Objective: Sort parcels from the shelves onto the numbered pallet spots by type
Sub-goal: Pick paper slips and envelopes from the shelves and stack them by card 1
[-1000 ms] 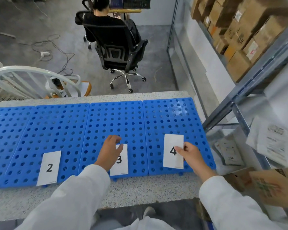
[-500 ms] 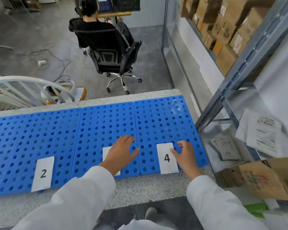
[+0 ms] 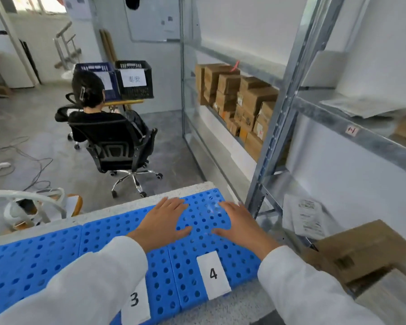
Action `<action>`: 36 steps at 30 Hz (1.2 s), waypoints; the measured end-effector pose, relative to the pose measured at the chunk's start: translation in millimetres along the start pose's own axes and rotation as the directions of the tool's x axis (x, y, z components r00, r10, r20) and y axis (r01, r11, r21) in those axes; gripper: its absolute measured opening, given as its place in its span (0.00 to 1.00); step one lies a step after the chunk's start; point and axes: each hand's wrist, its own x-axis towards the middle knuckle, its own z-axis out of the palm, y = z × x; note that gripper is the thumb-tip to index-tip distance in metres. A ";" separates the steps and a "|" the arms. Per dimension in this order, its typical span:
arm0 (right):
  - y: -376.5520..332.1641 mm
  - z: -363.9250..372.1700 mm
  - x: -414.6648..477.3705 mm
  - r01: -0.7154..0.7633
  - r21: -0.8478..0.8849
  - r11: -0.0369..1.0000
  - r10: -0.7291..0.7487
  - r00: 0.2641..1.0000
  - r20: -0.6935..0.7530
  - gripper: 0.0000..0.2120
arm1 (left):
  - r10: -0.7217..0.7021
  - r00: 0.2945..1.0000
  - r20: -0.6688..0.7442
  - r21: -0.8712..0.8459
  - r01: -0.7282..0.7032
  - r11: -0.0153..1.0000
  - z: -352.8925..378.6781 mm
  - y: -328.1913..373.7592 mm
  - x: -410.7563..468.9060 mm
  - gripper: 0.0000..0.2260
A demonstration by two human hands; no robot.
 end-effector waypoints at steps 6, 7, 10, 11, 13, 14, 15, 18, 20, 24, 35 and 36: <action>-28.9 -81.7 -26.6 -0.124 -0.098 0.987 0.108 0.981 -0.160 0.37 | 0.206 0.968 -0.146 0.011 -0.206 0.978 -67.8 18.1 41.9 0.37; -33.5 -94.4 -31.9 -0.152 -0.113 0.982 0.130 0.975 -0.181 0.37 | 0.237 0.954 -0.185 0.013 -0.239 0.971 -81.7 25.2 47.9 0.36; -41.9 -130.4 -45.6 -0.235 -0.159 0.959 0.188 0.946 -0.264 0.37 | 0.336 0.900 -0.277 0.012 -0.347 0.938 -122.7 49.1 67.6 0.33; -44.0 -143.4 -51.0 -0.267 -0.162 0.950 0.211 0.932 -0.295 0.37 | 0.371 0.882 -0.290 0.023 -0.381 0.924 -135.6 57.7 75.0 0.33; -45.6 -171.4 -62.5 -0.318 -0.167 0.933 0.242 0.901 -0.361 0.36 | 0.437 0.847 -0.304 0.062 -0.440 0.896 -160.5 74.9 90.5 0.32; -46.3 -185.7 -68.8 -0.341 -0.170 0.925 0.255 0.885 -0.389 0.35 | 0.461 0.834 -0.302 0.076 -0.461 0.884 -173.2 83.6 98.2 0.32; -46.0 -199.8 -74.7 -0.363 -0.173 0.915 0.269 0.872 -0.409 0.35 | 0.477 0.830 -0.290 0.082 -0.475 0.876 -185.1 91.9 106.3 0.32; -40.3 -237.1 -88.0 -0.423 -0.193 0.885 0.297 0.834 -0.465 0.35 | 0.516 0.819 -0.252 0.109 -0.506 0.856 -212.1 113.4 133.1 0.32; -33.6 -255.3 -92.4 -0.450 -0.225 0.864 0.296 0.816 -0.496 0.35 | 0.523 0.813 -0.254 0.143 -0.504 0.852 -223.9 127.0 149.9 0.32; -18.3 -285.0 -92.1 -0.501 -0.282 0.818 0.306 0.795 -0.524 0.32 | 0.538 0.787 -0.300 0.205 -0.498 0.843 -245.5 156.0 174.0 0.30; 51.1 -336.0 -38.2 -0.599 -0.175 0.782 0.470 0.750 -0.466 0.25 | 0.572 0.781 -0.251 0.351 -0.478 0.805 -261.4 211.2 273.9 0.27; 58.2 -340.1 -30.3 -0.611 -0.163 0.774 0.489 0.742 -0.460 0.24 | 0.553 0.798 -0.240 0.332 -0.468 0.819 -256.6 217.0 285.5 0.26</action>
